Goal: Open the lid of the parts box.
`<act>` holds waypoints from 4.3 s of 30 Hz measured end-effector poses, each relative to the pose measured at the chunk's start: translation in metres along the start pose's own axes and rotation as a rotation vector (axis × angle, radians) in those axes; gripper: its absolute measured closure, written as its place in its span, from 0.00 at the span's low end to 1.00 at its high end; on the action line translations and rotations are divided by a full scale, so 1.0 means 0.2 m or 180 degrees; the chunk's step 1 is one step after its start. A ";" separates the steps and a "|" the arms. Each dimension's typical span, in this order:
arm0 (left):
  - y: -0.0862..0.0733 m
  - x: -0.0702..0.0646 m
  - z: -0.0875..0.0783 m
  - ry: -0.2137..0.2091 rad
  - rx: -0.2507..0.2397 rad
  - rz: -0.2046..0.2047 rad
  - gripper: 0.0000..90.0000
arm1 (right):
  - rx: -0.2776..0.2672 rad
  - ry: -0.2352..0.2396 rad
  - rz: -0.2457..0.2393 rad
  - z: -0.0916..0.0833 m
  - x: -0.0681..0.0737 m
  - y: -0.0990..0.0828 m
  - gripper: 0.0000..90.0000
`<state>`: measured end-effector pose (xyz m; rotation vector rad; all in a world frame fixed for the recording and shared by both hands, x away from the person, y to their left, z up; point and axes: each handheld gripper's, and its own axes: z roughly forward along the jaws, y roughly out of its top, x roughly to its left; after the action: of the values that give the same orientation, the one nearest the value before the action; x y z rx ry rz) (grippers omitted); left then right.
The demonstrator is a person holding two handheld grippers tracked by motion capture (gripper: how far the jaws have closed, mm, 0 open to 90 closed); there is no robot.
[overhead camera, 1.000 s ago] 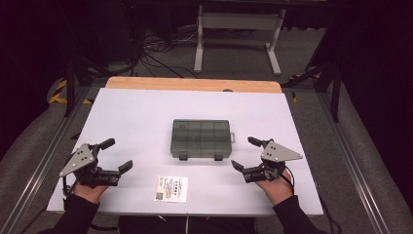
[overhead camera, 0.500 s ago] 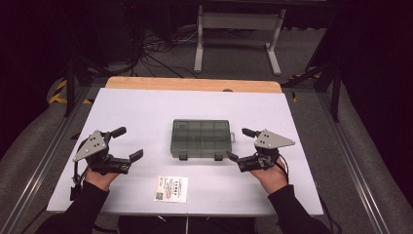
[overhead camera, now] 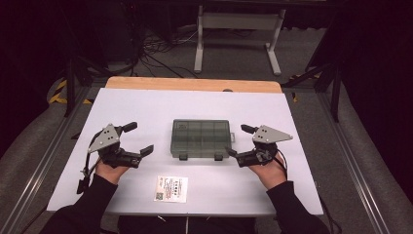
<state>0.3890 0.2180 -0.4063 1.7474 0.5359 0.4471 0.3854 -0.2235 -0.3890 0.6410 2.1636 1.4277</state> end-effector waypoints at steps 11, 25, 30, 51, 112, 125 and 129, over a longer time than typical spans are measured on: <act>0.00 0.02 0.10 -0.0099 0.0423 0.0091 0.15 | 0.0355 0.0146 0.0009 0.03 -0.02 -0.03 0.28; -0.06 0.06 0.17 -0.0346 0.0689 0.0096 0.17 | 0.0650 0.0210 0.0071 0.08 -0.02 -0.08 0.29; -0.08 0.05 0.20 -0.0402 0.0813 0.0124 0.18 | 0.0723 0.0219 0.0098 0.09 -0.03 -0.11 0.29; -0.14 0.03 0.26 -0.0549 0.1073 0.0153 0.34 | 0.0873 0.0218 0.0152 0.11 -0.03 -0.18 0.42; -0.15 0.00 0.33 -0.0737 0.1287 0.0243 0.92 | 0.1013 0.0291 0.0164 0.12 -0.04 -0.22 0.82; -0.10 0.01 0.31 -0.0720 0.1033 0.0192 0.92 | 0.0781 0.0228 0.0153 0.09 -0.04 -0.19 0.88; -0.10 0.01 0.31 -0.0709 0.0972 0.0161 0.92 | 0.0717 0.0211 0.0169 0.09 -0.04 -0.18 0.89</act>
<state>0.4232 0.1743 -0.4398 2.0768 0.4163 0.2075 0.3983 -0.2282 -0.4282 0.7452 2.3983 1.2574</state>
